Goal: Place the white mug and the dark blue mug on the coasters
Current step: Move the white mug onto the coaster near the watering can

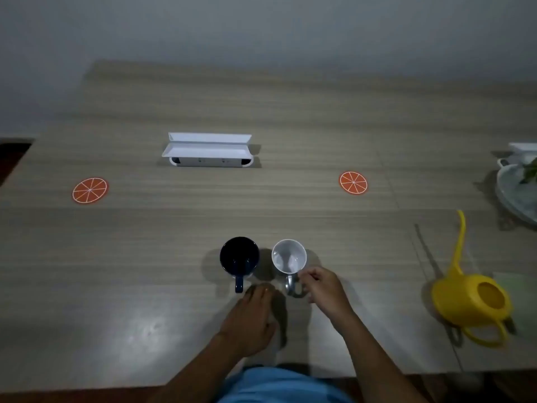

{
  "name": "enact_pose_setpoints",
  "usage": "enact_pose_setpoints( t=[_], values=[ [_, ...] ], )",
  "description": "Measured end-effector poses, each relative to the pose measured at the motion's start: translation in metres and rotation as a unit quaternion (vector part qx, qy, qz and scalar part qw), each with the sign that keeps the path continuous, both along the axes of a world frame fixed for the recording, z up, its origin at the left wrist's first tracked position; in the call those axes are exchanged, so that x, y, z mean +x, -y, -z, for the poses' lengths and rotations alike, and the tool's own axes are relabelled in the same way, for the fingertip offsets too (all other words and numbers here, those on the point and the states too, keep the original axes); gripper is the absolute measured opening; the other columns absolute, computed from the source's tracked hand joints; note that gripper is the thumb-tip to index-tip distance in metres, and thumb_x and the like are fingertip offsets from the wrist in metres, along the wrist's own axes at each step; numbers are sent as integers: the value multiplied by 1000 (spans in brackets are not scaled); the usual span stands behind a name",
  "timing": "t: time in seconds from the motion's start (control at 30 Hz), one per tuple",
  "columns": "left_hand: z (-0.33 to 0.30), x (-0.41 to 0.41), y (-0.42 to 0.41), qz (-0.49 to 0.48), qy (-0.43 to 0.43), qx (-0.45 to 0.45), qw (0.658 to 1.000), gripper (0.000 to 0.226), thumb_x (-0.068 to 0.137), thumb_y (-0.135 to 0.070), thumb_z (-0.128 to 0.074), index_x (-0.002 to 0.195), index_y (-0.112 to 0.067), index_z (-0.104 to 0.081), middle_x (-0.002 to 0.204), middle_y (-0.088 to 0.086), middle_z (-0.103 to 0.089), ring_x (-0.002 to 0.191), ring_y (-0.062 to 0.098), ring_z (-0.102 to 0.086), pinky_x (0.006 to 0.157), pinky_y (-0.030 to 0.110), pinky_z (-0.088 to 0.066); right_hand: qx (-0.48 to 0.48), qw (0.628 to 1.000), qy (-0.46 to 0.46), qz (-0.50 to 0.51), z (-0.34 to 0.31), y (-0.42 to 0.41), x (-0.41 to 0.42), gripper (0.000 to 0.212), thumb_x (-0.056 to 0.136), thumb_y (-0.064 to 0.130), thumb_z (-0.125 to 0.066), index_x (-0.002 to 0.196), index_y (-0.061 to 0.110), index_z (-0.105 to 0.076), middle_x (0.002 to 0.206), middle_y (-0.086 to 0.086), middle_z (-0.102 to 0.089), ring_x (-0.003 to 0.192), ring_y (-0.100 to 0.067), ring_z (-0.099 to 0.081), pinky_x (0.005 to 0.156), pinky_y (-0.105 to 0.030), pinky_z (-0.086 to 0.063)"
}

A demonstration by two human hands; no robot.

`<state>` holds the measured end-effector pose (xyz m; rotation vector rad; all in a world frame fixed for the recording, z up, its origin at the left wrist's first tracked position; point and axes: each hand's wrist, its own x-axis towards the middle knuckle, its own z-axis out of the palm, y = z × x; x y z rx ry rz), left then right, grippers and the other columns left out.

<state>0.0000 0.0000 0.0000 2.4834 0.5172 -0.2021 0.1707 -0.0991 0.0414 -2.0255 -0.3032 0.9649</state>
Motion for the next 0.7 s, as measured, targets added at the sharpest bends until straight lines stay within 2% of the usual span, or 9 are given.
enact_pose_setpoints(
  t=[0.1, 0.23, 0.33, 0.4, 0.47, 0.53, 0.6, 0.7],
  values=[
    [13, 0, 2, 19, -71, 51, 996, 84, 83, -43, -54, 150, -8, -16, 160, 13, -17, 147, 36, -13, 114, 46, -27, -11, 999, -36, -22, -1, 1, -7, 23, 94, 29, -63, 88, 10, -75, 77, -3, -66, 67, -14, -56, 58, -32, -46],
    [20, 1, 4, 52, -100, 96, 989, 93, 81, -51, -54, 151, -6, -12, 163, 15, -9, 148, 40, -6, 113, 52, -24, 0, 998, -60, -26, -3, 3, -13, 26, 96, 29, -62, 91, 10, -78, 79, 2, -69, 73, -13, -56, 54, -28, -39],
    [20, 3, 4, 54, -101, 109, 987, 94, 78, -51, -55, 150, -7, -15, 162, 16, -11, 147, 41, -10, 110, 51, -28, -12, 995, -86, -50, -4, 4, -13, 26, 97, 32, -59, 93, 16, -80, 68, 9, -60, 64, -9, -51, 51, -24, -37],
    [20, 4, 5, 48, -98, 109, 988, 95, 76, -50, -59, 150, -7, -17, 161, 17, -12, 146, 43, -13, 110, 52, -28, -7, 992, -108, -66, 0, 4, -13, 26, 98, 32, -58, 91, 20, -79, 66, 5, -59, 55, -10, -48, 50, -25, -38],
    [20, 7, 8, 51, -106, 110, 987, 95, 78, -46, -58, 151, -9, -10, 162, 15, -5, 147, 42, -5, 114, 53, -20, 3, 991, -119, -65, 4, 6, -12, 24, 99, 28, -56, 91, 18, -77, 67, 1, -64, 53, -12, -49, 51, -26, -41],
    [19, 12, 11, 52, -107, 119, 986, 92, 80, -43, -57, 151, -11, -6, 162, 13, -1, 148, 39, 1, 116, 52, -15, 29, 991, -118, -58, 5, 8, -9, 19, 100, 23, -57, 95, 15, -73, 72, -3, -71, 62, -12, -58, 58, -29, -48],
    [17, 18, 14, 43, -98, 114, 988, 90, 82, -41, -56, 151, -13, -7, 162, 11, -4, 148, 36, 2, 116, 52, -15, 73, 989, -123, -46, 3, 11, -5, 15, 101, 21, -57, 97, 14, -70, 79, -15, -74, 70, -15, -63, 64, -29, -53],
    [16, 28, 15, 31, -89, 98, 991, 90, 80, -41, -58, 150, -14, -8, 161, 11, -7, 148, 36, 0, 117, 53, -14, 112, 986, -125, -17, 2, 16, 5, 16, 101, 21, -57, 99, 10, -69, 86, -25, -73, 72, -20, -65, 65, -28, -56]
  ],
)
